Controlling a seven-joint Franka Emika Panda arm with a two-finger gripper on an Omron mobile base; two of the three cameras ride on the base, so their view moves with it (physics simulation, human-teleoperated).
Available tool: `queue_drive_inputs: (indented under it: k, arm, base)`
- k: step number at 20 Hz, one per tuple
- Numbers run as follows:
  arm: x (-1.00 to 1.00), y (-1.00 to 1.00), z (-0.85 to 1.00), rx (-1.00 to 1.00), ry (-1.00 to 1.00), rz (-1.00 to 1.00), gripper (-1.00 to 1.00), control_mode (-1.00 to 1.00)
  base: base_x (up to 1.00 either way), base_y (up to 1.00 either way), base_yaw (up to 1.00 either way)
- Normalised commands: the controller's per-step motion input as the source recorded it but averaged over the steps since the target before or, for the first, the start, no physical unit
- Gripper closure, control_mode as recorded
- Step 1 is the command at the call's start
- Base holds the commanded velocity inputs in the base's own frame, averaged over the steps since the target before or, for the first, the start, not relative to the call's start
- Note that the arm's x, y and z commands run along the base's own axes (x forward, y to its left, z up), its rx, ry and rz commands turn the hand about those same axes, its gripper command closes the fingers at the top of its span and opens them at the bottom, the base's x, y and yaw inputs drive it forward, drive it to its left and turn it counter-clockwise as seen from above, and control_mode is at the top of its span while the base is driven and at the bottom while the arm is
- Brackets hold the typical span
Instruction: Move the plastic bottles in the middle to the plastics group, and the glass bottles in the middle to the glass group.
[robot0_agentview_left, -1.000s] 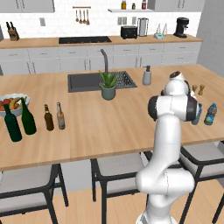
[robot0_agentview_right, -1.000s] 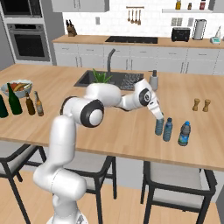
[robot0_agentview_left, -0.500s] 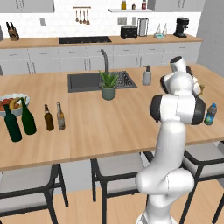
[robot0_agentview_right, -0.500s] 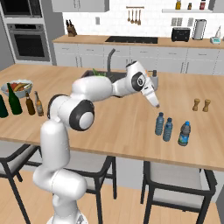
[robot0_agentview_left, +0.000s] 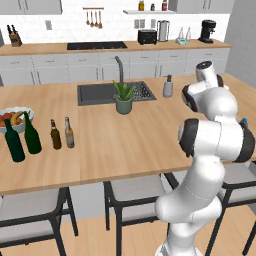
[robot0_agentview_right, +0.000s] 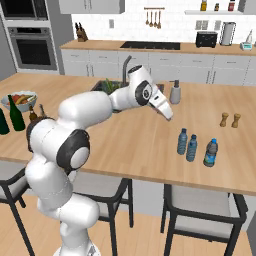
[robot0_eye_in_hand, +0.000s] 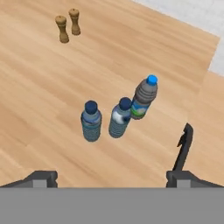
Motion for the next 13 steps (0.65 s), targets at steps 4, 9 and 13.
queue_drive_inputs:
  k: [4,9,13]
  arm:
    - [-0.96,0.19,0.0,0.0,0.0,0.35,-1.0,-1.0]
    - [-0.57,0.18,0.0,0.0,-0.02,0.25,-1.0,-1.0]
    - [-0.56,0.46,0.0,0.0,-0.06,0.14,-1.0,-1.0]
  base:
    - [0.0,0.0,0.0]
    - [0.0,0.0,0.0]
    - [0.0,0.0,0.0]
